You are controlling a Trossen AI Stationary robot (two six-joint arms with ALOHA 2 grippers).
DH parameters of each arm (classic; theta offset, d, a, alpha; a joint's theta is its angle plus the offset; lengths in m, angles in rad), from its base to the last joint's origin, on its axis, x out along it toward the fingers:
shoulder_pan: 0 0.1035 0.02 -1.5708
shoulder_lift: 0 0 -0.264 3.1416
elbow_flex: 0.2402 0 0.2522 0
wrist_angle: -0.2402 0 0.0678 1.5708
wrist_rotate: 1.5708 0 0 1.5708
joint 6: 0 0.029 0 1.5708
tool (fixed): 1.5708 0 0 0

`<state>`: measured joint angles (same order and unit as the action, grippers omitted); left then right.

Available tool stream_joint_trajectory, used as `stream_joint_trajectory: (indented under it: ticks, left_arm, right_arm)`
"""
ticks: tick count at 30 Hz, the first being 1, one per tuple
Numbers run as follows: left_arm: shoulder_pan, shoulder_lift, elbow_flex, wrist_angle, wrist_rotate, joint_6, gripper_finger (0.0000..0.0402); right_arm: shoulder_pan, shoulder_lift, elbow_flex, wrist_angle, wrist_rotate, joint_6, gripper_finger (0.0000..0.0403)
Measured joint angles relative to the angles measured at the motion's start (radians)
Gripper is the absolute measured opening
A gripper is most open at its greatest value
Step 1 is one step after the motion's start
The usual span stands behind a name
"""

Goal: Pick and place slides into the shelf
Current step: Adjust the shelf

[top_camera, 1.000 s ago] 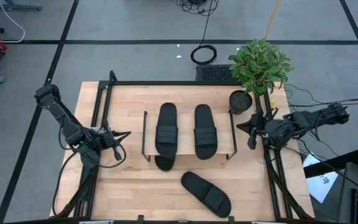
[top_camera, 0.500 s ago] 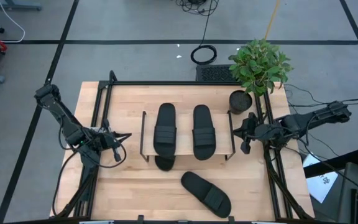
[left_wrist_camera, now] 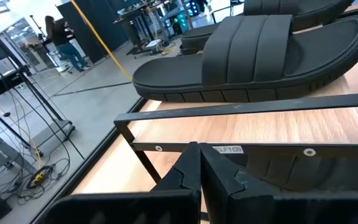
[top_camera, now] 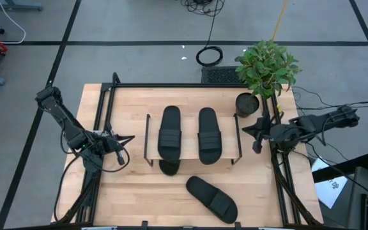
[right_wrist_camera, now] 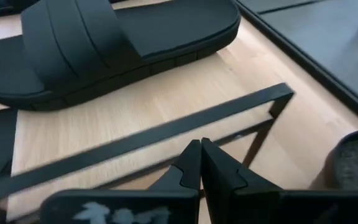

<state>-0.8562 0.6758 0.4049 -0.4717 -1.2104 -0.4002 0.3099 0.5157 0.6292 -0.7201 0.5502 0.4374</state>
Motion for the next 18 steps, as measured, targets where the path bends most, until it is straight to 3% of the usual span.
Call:
stream_joint_trajectory:
  ticks: [4, 9, 18]
  left_arm:
    - [0.000, 0.000, 0.000, -0.006, -0.002, 0.006, 0.0000]
    - [0.000, 0.000, 0.000, -0.002, 0.002, 0.070, 0.0000]
    - [-0.005, 0.000, 0.000, 0.029, 0.005, 0.105, 0.0000]
  right_arm:
    - [0.000, -0.075, 0.000, -0.017, -0.032, -0.047, 0.0000]
    - [0.000, -0.124, 0.000, 0.064, -0.210, -0.173, 0.0000]
    - [0.000, -0.136, 0.002, 0.359, -0.402, -0.528, 0.0000]
